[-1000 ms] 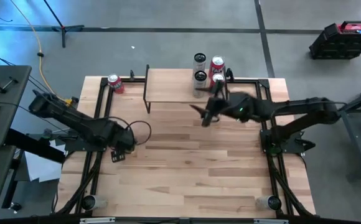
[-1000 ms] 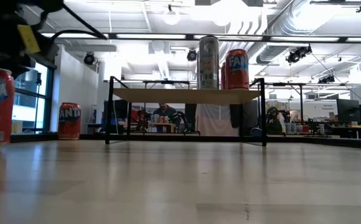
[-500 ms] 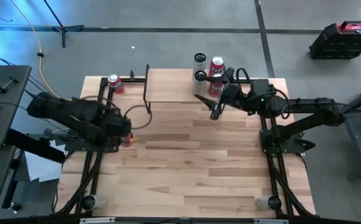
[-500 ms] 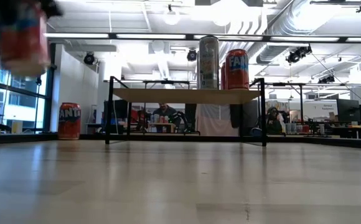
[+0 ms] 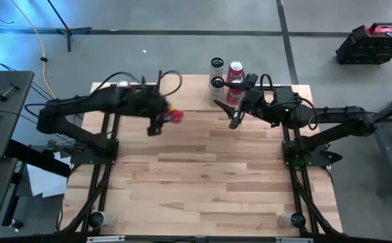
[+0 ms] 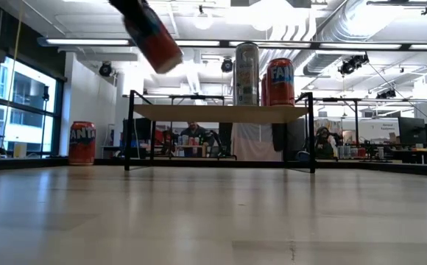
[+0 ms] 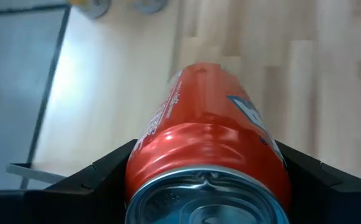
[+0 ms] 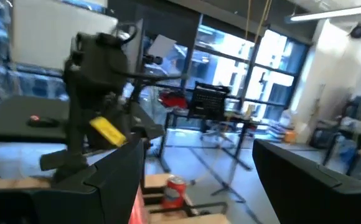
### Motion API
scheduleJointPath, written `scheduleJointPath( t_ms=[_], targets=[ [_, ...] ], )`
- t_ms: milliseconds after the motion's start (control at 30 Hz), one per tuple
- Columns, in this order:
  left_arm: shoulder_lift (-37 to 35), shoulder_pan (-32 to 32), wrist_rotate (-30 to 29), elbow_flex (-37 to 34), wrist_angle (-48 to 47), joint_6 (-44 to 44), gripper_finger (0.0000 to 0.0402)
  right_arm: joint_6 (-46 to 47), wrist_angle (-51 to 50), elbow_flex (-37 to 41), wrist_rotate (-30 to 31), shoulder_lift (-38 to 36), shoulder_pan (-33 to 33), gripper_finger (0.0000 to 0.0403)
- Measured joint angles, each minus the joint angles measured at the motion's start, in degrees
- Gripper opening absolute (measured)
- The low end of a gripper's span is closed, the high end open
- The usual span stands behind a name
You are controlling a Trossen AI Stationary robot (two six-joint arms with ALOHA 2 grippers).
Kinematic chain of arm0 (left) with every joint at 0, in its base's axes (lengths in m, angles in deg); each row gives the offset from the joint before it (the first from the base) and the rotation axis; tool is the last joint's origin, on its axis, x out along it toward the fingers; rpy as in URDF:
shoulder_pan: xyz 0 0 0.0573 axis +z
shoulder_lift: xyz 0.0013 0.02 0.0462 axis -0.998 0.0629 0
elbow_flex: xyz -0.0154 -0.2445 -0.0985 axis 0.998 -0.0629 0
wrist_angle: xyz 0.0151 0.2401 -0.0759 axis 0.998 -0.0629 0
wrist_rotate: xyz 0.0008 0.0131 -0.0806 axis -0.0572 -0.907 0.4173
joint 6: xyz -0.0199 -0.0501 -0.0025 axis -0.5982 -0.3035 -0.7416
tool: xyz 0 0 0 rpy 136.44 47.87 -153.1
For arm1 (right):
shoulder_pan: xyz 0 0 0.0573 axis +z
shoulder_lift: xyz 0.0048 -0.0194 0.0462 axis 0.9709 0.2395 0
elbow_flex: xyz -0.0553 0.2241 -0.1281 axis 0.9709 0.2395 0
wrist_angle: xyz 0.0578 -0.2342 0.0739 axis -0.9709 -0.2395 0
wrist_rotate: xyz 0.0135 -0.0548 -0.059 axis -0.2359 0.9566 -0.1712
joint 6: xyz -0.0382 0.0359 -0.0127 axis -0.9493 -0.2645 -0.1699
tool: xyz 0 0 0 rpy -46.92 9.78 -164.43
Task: Place canned beverage on shelf
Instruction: Put the bottom red soda can on the shelf
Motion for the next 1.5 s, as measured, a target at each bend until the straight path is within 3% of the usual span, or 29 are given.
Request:
scheduleJointPath(
  t_ms=[167, 333, 600, 800, 933, 1100, 1500],
  targets=[
    [8.6, 3.9, -0.4, 8.6, 2.4, 3.4, 0.0283, -4.2, -2.0, 0.0, 2.0, -2.9, 0.1, 0.0287],
    [17.1, 7.0, 3.1, 17.6, 2.3, 6.4, 0.0283, -5.3, -4.5, 0.0, 2.0, -6.1, -1.4, 0.0287],
    [27.0, 14.3, 8.1, 34.8, -9.7, 7.3, 0.0283, -2.9, -15.3, 0.0, 0.1, -9.3, -4.1, 0.0287],
    [33.1, 19.0, 13.2, 42.8, -17.0, 5.7, 0.0283, 0.1, -21.9, 0.0, 0.0, -9.0, -5.7, 0.0287],
    [36.1, 20.8, 12.9, 46.1, -22.0, 7.6, 0.0283, 3.6, -22.0, 0.0, 1.7, -8.8, -6.6, 0.0287],
    [38.0, 21.9, 15.2, 47.5, -21.7, 7.1, 0.0283, 7.2, -22.0, 0.0, 5.4, -8.8, -6.6, 0.0287],
    [39.7, 18.5, 15.1, 47.5, -21.9, 3.9, 0.0283, 11.3, -21.8, 0.0, 8.2, -8.7, -6.6, 0.0287]
  ],
)
